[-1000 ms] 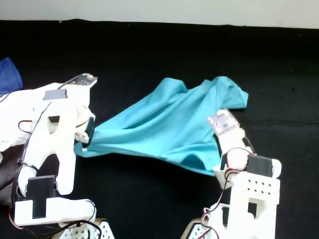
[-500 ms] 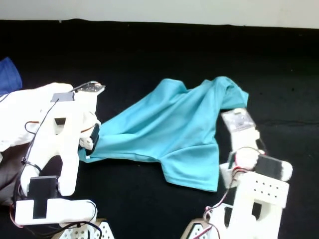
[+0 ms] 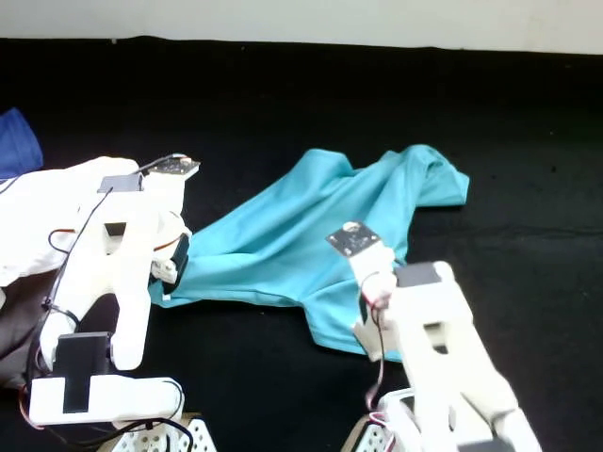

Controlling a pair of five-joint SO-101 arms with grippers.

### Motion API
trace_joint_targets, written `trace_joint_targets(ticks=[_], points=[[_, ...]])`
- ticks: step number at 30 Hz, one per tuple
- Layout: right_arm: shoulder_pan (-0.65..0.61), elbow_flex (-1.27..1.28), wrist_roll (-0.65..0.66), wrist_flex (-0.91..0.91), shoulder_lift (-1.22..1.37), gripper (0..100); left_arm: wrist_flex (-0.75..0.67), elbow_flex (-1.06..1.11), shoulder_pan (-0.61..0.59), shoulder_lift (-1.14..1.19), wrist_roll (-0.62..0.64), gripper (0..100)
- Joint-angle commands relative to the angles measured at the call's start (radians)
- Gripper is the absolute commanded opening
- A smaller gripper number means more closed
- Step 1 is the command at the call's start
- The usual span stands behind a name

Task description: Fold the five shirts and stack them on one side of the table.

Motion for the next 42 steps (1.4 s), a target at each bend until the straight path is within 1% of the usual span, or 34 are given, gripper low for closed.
trace_joint_targets(ticks=[1,5,8,10,14,16,18,21,24,26,29,30,34,35,39,42], points=[[-0.008,-0.117,-0.008,-0.016,0.147,28.9,0.006,-0.004,0.008,-0.025,0.005,1],[-0.008,-0.174,-0.006,-0.018,0.252,28.9,0.006,-0.008,0.008,-0.03,0.005,1],[-0.008,-0.17,-0.005,-0.067,0.315,27.1,0.006,-0.008,0.008,-0.033,0.005,1],[-0.007,-0.17,-0.006,-0.108,0.343,20.8,0.006,-0.008,0.008,-0.033,0.005,1],[0.045,-0.182,-0.009,-0.153,0.352,0.5,0.006,-0.008,0.008,-0.025,0.005,1],[0.085,-0.203,-0.009,-0.131,0.343,1.8,0.006,-0.005,0.008,-0.024,0.005,1],[0.133,-0.223,-0.008,-0.09,0.302,0.4,0.006,-0.008,0.007,-0.027,0.005,1],[0.191,-0.252,-0.003,-0.022,0.165,0.5,0.009,-0.024,0.008,-0.035,0.006,1],[0.223,-0.294,-0.003,0.035,-0.027,0.5,0.017,-0.085,0.008,-0.036,0.008,1],[0.24,-0.326,-0.006,0.054,-0.156,0.5,0.06,-0.153,0.008,-0.036,0.008,1],[0.266,-0.389,-0.009,0.056,-0.302,0.5,0.187,-0.305,0.031,-0.038,0.008,1],[0.278,-0.42,-0.009,0.061,-0.323,0.5,0.238,-0.366,0.044,-0.038,0.009,1],[0.366,-0.575,-0.009,0.053,-0.331,0.5,0.404,-0.642,0.084,-0.038,0.087,1],[0.384,-0.622,-0.009,0.042,-0.326,0.5,0.422,-0.705,0.09,-0.038,0.101,1],[0.429,-0.866,-0.006,0.05,-0.236,0.5,0.423,-0.909,0.096,-0.038,0.163,1],[0.455,-1.089,-0.006,0.09,-0.124,0.5,0.425,-1.017,0.096,-0.038,0.245,1]])
